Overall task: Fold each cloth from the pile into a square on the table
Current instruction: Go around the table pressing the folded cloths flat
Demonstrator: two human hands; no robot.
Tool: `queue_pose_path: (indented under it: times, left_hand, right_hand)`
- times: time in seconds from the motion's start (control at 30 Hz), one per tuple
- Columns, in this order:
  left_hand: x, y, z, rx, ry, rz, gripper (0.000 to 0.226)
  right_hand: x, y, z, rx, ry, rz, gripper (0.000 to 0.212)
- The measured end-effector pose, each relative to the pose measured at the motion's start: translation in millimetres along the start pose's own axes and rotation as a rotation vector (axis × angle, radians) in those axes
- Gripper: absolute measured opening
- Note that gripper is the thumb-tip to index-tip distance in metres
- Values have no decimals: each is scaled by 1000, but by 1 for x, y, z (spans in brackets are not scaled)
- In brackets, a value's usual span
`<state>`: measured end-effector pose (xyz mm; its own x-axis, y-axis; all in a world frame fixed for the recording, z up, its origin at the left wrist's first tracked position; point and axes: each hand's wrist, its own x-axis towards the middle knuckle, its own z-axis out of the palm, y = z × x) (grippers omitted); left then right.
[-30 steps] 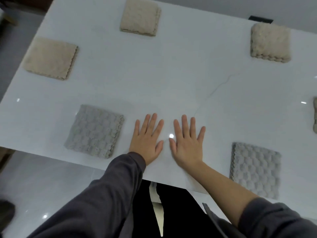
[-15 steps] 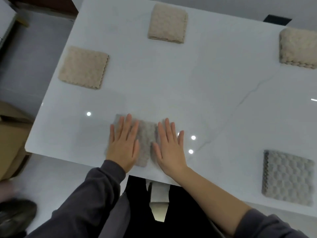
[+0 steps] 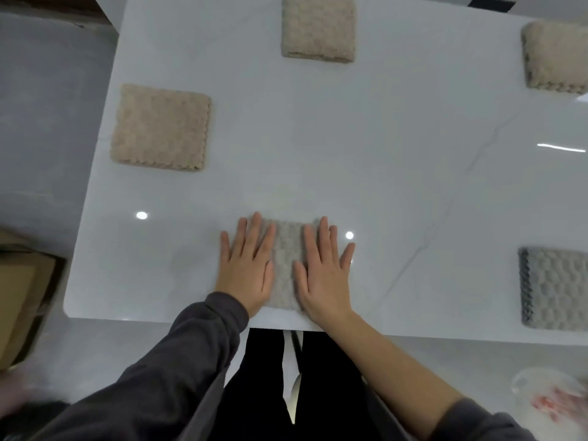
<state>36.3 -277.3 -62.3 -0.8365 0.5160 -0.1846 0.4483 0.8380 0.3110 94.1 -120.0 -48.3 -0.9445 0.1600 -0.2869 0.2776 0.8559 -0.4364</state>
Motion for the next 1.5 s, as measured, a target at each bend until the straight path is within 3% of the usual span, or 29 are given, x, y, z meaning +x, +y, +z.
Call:
queue_pose_path:
  times: [0.57, 0.8, 0.87, 0.93, 1.03, 1.1, 1.27, 1.5]
  left_hand:
    - [1, 7, 4, 59, -13, -45, 65]
    - [0, -5, -4, 67, -14, 63, 66]
    - [-5, -14, -14, 90, 5, 168, 68]
    - [-10, -19, -24, 136, 14, 388, 67]
    - [-19, -19, -25, 193, 26, 755, 59]
    - [-22, -14, -19, 200, 15, 898, 55]
    - [-3, 0, -2, 275, -15, 1098, 54]
    - [16, 0, 10, 314, -76, 1155, 50]
  right_hand:
    - [4, -4, 20, -102, 110, 37, 60]
    - [10, 9, -1, -93, 17, -60, 60]
    - [23, 20, -19, -34, 8, -65, 61]
    - [42, 27, -38, 5, 0, -109, 62]
    - [70, 27, -55, -9, -40, -278, 60]
    - [86, 20, -57, -45, -85, -405, 58]
    - [111, 10, -42, -222, -233, -740, 53]
    - [124, 9, -27, -425, -232, -934, 51]
